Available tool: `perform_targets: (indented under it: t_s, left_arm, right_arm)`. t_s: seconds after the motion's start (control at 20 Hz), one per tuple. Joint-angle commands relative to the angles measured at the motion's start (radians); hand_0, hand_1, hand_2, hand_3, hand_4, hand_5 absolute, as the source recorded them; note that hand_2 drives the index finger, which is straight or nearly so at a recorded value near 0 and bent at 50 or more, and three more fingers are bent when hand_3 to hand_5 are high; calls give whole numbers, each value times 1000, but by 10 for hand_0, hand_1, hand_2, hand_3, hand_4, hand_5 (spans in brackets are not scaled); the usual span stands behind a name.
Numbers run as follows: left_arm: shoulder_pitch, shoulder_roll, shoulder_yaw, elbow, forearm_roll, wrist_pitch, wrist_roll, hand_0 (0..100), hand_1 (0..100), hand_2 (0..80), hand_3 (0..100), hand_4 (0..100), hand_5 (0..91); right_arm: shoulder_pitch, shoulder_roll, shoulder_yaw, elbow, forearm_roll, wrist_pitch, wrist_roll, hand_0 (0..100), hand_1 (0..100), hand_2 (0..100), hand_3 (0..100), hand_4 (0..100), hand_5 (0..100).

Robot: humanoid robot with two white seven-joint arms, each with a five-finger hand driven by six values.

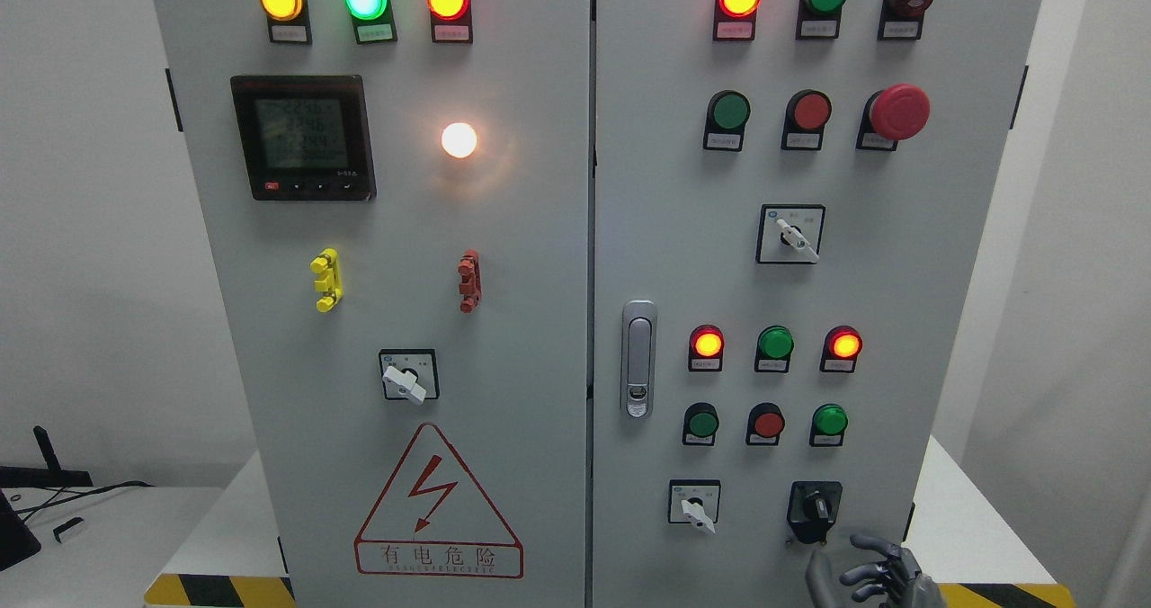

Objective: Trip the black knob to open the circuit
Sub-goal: 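Raise the right hand up toward the black rotary knob, then close the right hand fingers around the black rotary knob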

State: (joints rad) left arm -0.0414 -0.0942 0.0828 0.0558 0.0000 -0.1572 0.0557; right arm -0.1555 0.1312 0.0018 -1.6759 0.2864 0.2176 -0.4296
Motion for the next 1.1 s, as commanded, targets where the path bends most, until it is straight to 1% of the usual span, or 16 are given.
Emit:
perform_targets:
  t_s: [0.0, 1.05]
  left_arm:
    - [0, -1, 0, -1, -31, 1, 0, 120, 389, 0, 0, 0, 0]
    - [0, 1, 0, 1, -31, 1, 0, 120, 389, 0, 0, 0, 0]
  right_arm:
    - [-13, 2, 29, 7, -1, 3, 0, 298, 790, 419, 708, 791, 947]
    - [-35, 2, 37, 13, -1, 5, 0, 301, 794, 452, 720, 791, 947]
